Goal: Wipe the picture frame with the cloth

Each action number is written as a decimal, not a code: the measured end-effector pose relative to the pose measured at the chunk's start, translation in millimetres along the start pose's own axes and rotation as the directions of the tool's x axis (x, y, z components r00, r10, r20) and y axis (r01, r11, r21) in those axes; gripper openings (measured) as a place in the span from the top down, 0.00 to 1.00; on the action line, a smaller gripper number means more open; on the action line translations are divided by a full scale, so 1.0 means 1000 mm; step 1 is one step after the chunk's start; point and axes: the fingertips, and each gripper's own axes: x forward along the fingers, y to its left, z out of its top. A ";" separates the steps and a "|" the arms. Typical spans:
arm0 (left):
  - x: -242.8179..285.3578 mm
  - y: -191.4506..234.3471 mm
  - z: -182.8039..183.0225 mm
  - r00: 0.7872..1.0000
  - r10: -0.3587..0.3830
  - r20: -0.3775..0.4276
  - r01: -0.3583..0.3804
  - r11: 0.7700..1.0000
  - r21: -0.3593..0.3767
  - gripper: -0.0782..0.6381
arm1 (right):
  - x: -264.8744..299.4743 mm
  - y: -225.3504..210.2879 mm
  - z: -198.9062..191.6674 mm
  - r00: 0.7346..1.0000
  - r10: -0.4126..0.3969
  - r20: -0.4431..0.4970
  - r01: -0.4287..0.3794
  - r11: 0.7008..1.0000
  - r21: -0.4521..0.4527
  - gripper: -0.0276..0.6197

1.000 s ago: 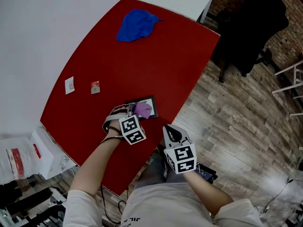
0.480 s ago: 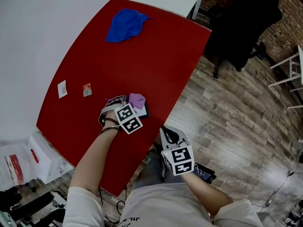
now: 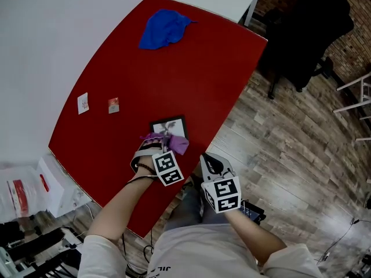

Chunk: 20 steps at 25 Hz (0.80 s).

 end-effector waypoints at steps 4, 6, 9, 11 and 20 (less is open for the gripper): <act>0.001 0.034 0.003 0.999 0.039 -0.006 -0.039 0.999 -0.021 0.80 | -0.003 -0.001 -0.002 1.000 -0.002 -0.002 0.002 1.000 0.003 0.95; 0.006 0.060 0.007 0.998 0.057 -0.015 -0.058 0.997 -0.045 0.80 | -0.005 -0.004 -0.003 1.000 -0.007 -0.003 0.007 1.000 0.010 0.95; 0.016 0.091 0.011 0.997 0.063 -0.036 -0.066 0.994 -0.087 0.80 | -0.009 -0.009 -0.004 1.000 -0.014 -0.002 0.014 1.000 0.019 0.95; 0.022 0.104 0.012 0.997 0.063 -0.053 -0.068 0.993 -0.102 0.80 | -0.011 -0.013 -0.004 1.000 -0.020 -0.003 0.020 1.000 0.024 0.95; 0.029 0.070 0.022 0.995 0.050 -0.083 -0.052 0.998 -0.019 0.80 | -0.013 -0.033 -0.008 0.999 -0.043 -0.007 0.043 0.998 0.043 0.95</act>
